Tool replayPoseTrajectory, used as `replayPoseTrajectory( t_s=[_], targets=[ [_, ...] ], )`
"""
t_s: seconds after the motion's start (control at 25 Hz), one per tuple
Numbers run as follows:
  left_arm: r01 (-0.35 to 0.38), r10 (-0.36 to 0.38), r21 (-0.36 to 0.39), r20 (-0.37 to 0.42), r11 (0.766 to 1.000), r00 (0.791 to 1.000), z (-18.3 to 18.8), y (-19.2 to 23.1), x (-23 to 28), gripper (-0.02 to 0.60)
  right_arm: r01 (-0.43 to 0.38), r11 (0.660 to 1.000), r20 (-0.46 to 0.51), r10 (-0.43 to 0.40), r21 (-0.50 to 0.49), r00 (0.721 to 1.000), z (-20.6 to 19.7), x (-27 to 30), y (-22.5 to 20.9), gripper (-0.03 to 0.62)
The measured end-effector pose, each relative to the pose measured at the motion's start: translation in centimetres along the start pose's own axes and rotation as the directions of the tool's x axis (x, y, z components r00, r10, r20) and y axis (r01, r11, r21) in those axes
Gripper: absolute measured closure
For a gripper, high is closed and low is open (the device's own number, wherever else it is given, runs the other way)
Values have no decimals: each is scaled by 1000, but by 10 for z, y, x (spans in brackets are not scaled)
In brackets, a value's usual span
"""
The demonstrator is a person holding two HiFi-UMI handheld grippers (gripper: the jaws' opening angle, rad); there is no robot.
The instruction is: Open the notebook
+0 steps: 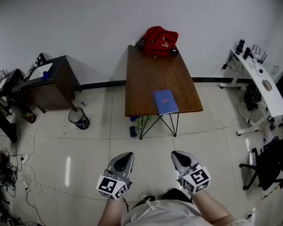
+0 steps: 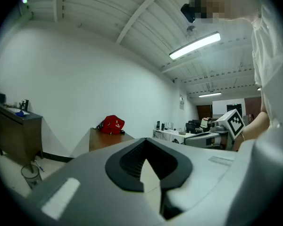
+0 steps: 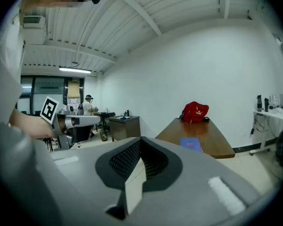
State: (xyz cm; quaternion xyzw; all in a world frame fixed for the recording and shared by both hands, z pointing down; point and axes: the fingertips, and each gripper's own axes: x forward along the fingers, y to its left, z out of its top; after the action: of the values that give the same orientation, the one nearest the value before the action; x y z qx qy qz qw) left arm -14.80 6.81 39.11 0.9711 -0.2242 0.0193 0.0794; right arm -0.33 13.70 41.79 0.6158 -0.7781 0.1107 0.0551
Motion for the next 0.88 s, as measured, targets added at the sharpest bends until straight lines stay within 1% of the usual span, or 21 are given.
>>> replayPoseTrajectory(
  t_s=[0.28,0.4,0.56,0.72,0.88],
  targets=[
    [-5,4,-40,-16,999,1000,-21,21,13,577,-12,1000,-31,12,23,999,-12,25,-11,591],
    [-19,18,-46,-27,999,999,-26,37,34,577,-15,999,-48,17,43,999,-19,44,-31,591],
    [-59,57,-48,-40,997,998,-31,63,75,577,2,998,-62,3,71,998,-21,79,-80,591],
    [-98,94,-56,-66,994,993,-32,94,128,577,39,999,-88,-36,27,995,-8,119,-141,591],
    [-89,85,-53,-74,995,994,-24,108,190,577,98,994,-103,-94,40,990,3,147,-212,591]
  ],
)
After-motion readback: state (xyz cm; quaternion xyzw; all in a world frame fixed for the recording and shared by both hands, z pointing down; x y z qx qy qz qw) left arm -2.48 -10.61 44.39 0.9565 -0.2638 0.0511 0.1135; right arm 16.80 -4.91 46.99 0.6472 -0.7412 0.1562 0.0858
